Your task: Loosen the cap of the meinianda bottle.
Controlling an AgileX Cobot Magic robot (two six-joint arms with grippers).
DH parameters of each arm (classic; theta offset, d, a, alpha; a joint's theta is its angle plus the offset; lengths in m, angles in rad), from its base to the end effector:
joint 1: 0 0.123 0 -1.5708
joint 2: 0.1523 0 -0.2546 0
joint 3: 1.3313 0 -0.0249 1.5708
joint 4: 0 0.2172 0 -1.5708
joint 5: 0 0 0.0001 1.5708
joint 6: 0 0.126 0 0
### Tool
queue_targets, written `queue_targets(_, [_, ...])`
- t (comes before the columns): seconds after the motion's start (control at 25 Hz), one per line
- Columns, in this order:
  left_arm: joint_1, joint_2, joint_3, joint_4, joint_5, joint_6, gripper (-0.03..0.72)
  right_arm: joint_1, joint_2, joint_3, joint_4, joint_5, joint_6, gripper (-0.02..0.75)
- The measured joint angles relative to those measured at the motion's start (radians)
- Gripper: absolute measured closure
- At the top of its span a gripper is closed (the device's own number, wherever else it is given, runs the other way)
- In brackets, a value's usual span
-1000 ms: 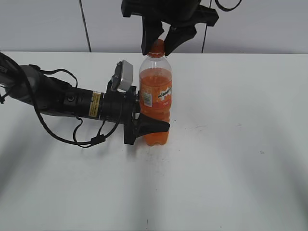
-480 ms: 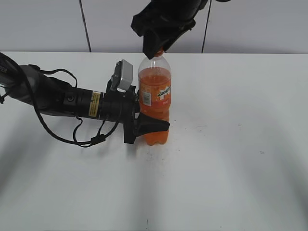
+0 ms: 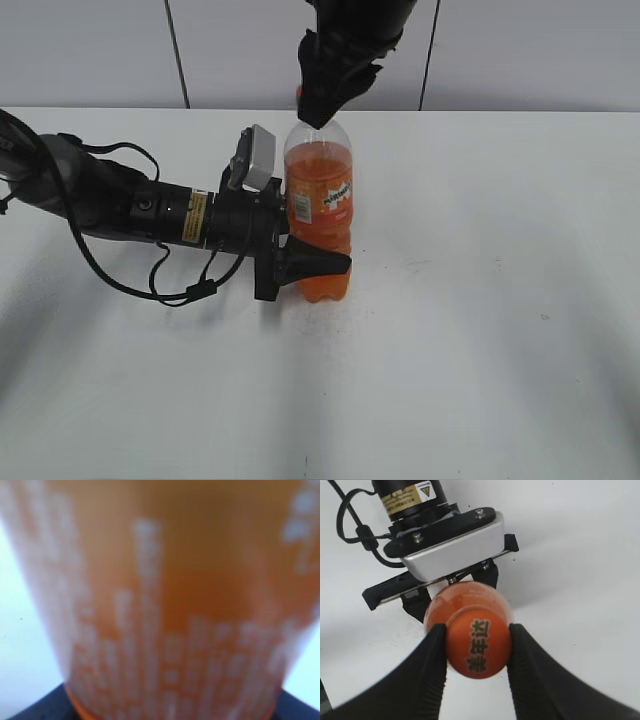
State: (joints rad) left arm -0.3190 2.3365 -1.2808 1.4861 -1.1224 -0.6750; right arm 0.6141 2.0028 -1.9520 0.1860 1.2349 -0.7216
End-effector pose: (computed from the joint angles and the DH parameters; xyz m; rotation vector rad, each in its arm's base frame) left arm 0.3299 -0.2280 0.0731 1.4075 1.4799 -1.0571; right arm 0.3161 0.2498 0.2528 -1.6734 2.1845 0.2300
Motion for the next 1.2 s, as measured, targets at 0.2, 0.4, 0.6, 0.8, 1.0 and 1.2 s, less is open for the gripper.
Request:
queue_targets(0.2, [0.0, -0.003, 0.0, 0.011, 0.003, 0.007, 0.291, 0.0, 0.0, 0.0, 0.013, 0.006, -0.159, 0.459])
queue_targets(0.4, [0.0, -0.004, 0.0, 0.013, 0.006, 0.013, 0.291, 0.0, -0.001, 0.0, 0.019, 0.011, -0.329, 0.456])
queue_targets(0.6, [0.0, -0.004, 0.0, 0.01, 0.008, 0.015, 0.291, 0.0, -0.001, 0.0, 0.025, 0.014, -0.517, 0.454])
queue_targets(0.8, [0.0, -0.004, 0.0, 0.01, 0.008, 0.015, 0.291, 0.0, -0.002, 0.0, 0.031, 0.014, -0.728, 0.445])
queue_targets(1.0, [0.0, -0.004, 0.0, 0.007, 0.01, 0.015, 0.291, 0.0, -0.004, 0.0, 0.031, 0.015, -0.893, 0.443])
queue_targets(1.2, [0.0, -0.004, 0.0, 0.007, 0.011, 0.014, 0.291, 0.0, -0.004, 0.0, 0.031, 0.015, -0.924, 0.442])
